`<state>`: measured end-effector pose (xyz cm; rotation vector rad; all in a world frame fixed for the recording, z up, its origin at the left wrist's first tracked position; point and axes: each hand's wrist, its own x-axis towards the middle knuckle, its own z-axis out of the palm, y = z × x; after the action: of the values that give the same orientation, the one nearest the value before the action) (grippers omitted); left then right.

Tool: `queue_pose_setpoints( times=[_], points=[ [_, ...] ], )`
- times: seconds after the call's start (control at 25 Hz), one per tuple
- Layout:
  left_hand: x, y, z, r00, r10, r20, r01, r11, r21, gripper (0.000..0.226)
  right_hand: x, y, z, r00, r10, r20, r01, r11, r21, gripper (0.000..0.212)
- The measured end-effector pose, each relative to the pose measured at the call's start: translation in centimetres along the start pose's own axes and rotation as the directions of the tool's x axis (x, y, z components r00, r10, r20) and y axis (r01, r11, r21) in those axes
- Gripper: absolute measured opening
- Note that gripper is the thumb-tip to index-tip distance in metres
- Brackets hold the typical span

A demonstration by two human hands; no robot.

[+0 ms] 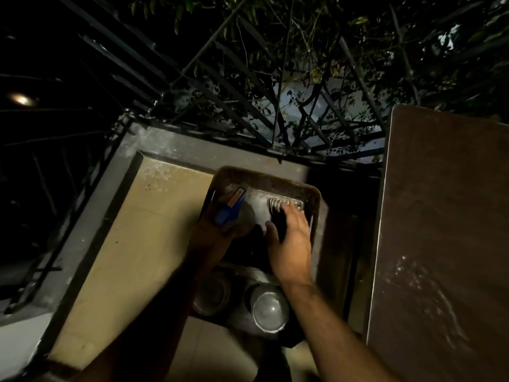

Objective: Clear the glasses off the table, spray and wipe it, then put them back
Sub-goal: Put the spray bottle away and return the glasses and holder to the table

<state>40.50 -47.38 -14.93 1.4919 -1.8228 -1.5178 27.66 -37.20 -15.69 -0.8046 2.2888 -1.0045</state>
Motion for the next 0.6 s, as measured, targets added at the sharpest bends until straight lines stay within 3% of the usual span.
queue_pose_setpoints(
  times=[0.12,0.2,0.4,0.52,0.6],
  points=[
    [-3.3,-0.1,-1.6,0.993,0.08,-0.082,-0.061,0.976,0.209,0.083,-3.9,-0.6,-1.7,0.995,-0.073,-0.072,0.072,0.997,-0.014,0.044],
    [-6.0,0.1,-2.1,0.981,0.13,-0.146,-0.088,0.961,0.26,0.088,-6.1,-0.4,-2.5,0.992,-0.096,-0.083,0.096,0.995,-0.005,0.041],
    [-11.6,-0.4,-1.8,0.982,0.148,-0.113,-0.112,0.954,0.277,0.075,-9.8,1.7,-2.7,0.99,-0.136,-0.034,0.136,0.99,-0.025,0.059],
    [-12.6,-1.3,-1.9,0.989,0.148,-0.02,-0.137,0.955,0.262,0.081,-10.4,2.6,-2.0,0.993,-0.12,-0.009,0.119,0.992,-0.035,0.052],
    [-12.8,-3.0,-1.7,0.987,0.155,-0.035,-0.145,0.971,0.19,0.051,-10.5,3.1,-1.7,0.996,-0.092,0.009,0.092,0.994,-0.053,0.048]
  ],
)
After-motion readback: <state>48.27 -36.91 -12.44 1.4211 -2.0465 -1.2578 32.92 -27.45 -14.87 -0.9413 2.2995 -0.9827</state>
